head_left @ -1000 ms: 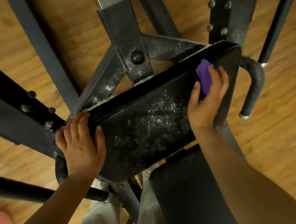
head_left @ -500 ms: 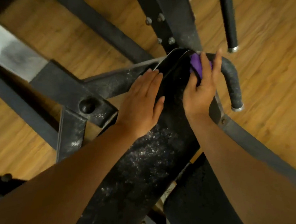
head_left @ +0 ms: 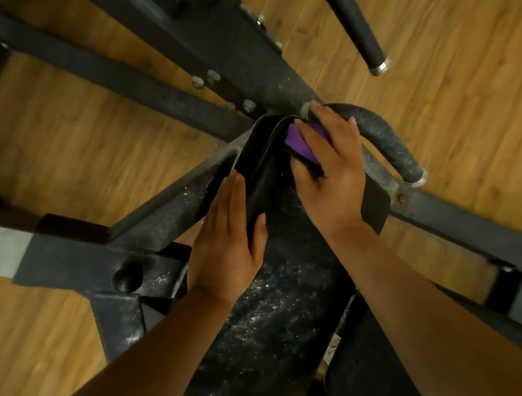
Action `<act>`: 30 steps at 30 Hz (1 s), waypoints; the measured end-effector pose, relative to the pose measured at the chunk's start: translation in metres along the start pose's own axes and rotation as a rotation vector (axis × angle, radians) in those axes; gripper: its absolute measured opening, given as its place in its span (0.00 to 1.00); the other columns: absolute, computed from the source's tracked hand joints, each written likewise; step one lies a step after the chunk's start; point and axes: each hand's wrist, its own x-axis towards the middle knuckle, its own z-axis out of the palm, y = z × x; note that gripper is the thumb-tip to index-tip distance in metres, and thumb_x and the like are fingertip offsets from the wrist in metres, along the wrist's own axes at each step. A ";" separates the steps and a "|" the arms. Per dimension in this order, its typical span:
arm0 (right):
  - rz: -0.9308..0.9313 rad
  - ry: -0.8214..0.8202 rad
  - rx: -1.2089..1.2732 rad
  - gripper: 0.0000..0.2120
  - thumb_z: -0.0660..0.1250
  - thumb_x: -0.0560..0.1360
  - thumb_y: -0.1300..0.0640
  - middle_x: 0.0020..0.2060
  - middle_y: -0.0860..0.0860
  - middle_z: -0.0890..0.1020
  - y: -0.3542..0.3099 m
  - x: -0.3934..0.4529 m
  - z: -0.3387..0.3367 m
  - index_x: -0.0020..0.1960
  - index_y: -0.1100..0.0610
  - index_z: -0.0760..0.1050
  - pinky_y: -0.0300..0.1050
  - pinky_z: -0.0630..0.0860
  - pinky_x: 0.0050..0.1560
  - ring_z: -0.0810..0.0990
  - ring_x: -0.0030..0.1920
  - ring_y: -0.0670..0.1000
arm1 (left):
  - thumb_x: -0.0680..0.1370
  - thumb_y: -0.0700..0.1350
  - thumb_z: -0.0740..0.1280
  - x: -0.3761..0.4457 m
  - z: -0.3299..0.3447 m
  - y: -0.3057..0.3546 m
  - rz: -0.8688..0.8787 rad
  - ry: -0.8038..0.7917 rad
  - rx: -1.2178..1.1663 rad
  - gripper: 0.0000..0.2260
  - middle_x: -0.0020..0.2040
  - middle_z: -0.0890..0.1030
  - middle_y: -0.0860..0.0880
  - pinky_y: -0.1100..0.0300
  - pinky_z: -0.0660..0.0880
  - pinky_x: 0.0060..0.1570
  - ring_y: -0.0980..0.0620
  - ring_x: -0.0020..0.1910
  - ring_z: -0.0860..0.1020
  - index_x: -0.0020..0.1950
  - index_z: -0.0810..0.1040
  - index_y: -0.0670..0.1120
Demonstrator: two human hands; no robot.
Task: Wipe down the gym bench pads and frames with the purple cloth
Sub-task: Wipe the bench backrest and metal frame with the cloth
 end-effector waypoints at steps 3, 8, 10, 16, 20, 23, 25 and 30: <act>0.033 0.027 0.030 0.15 0.68 0.72 0.58 0.63 0.57 0.76 -0.010 0.002 -0.007 0.57 0.59 0.81 0.56 0.60 0.73 0.72 0.67 0.55 | 0.82 0.49 0.58 0.000 0.000 0.000 -0.010 -0.009 -0.005 0.25 0.72 0.67 0.37 0.52 0.76 0.60 0.43 0.70 0.70 0.74 0.60 0.36; 0.360 0.008 0.392 0.16 0.63 0.75 0.59 0.59 0.53 0.80 -0.011 -0.008 -0.027 0.62 0.61 0.77 0.47 0.72 0.65 0.77 0.62 0.48 | 0.82 0.50 0.57 -0.001 0.000 0.000 -0.017 -0.023 -0.006 0.25 0.73 0.66 0.38 0.52 0.75 0.61 0.44 0.71 0.69 0.75 0.59 0.37; 0.405 0.050 0.436 0.16 0.62 0.77 0.61 0.58 0.54 0.80 -0.009 -0.012 -0.034 0.63 0.63 0.76 0.50 0.73 0.64 0.77 0.61 0.49 | 0.82 0.50 0.58 -0.001 0.000 0.000 -0.018 -0.020 -0.010 0.26 0.73 0.66 0.38 0.51 0.76 0.61 0.43 0.71 0.69 0.75 0.59 0.37; 0.340 0.211 0.305 0.15 0.60 0.78 0.65 0.55 0.52 0.80 -0.012 -0.031 -0.033 0.64 0.64 0.74 0.43 0.74 0.61 0.78 0.58 0.42 | 0.82 0.49 0.58 -0.001 0.001 0.000 -0.016 -0.009 -0.038 0.26 0.73 0.66 0.38 0.52 0.75 0.62 0.43 0.71 0.69 0.75 0.58 0.38; 0.198 -0.137 0.073 0.23 0.60 0.78 0.59 0.73 0.54 0.64 -0.016 -0.039 0.008 0.72 0.57 0.65 0.58 0.49 0.76 0.56 0.76 0.54 | 0.82 0.49 0.57 -0.001 0.003 0.000 -0.013 0.002 -0.021 0.25 0.73 0.67 0.38 0.53 0.74 0.62 0.42 0.70 0.69 0.74 0.59 0.37; 0.250 -0.223 -0.047 0.25 0.51 0.81 0.47 0.77 0.50 0.54 -0.012 -0.040 0.013 0.76 0.52 0.57 0.54 0.39 0.76 0.46 0.77 0.52 | 0.81 0.48 0.58 -0.001 0.003 -0.001 -0.007 0.002 -0.024 0.25 0.73 0.67 0.37 0.51 0.74 0.62 0.42 0.71 0.69 0.74 0.59 0.36; 0.276 -0.214 0.026 0.24 0.46 0.82 0.47 0.76 0.49 0.56 -0.009 -0.036 0.002 0.75 0.52 0.59 0.54 0.41 0.76 0.48 0.77 0.49 | 0.81 0.48 0.58 -0.001 0.003 -0.002 -0.008 0.003 -0.040 0.25 0.73 0.66 0.38 0.50 0.75 0.63 0.42 0.71 0.68 0.74 0.59 0.36; 0.208 -0.146 0.027 0.22 0.60 0.80 0.53 0.73 0.53 0.65 0.021 -0.037 -0.019 0.73 0.57 0.65 0.56 0.65 0.70 0.63 0.74 0.49 | 0.81 0.47 0.58 -0.002 0.003 -0.001 -0.009 0.003 -0.058 0.25 0.73 0.66 0.37 0.48 0.77 0.60 0.42 0.71 0.68 0.74 0.60 0.36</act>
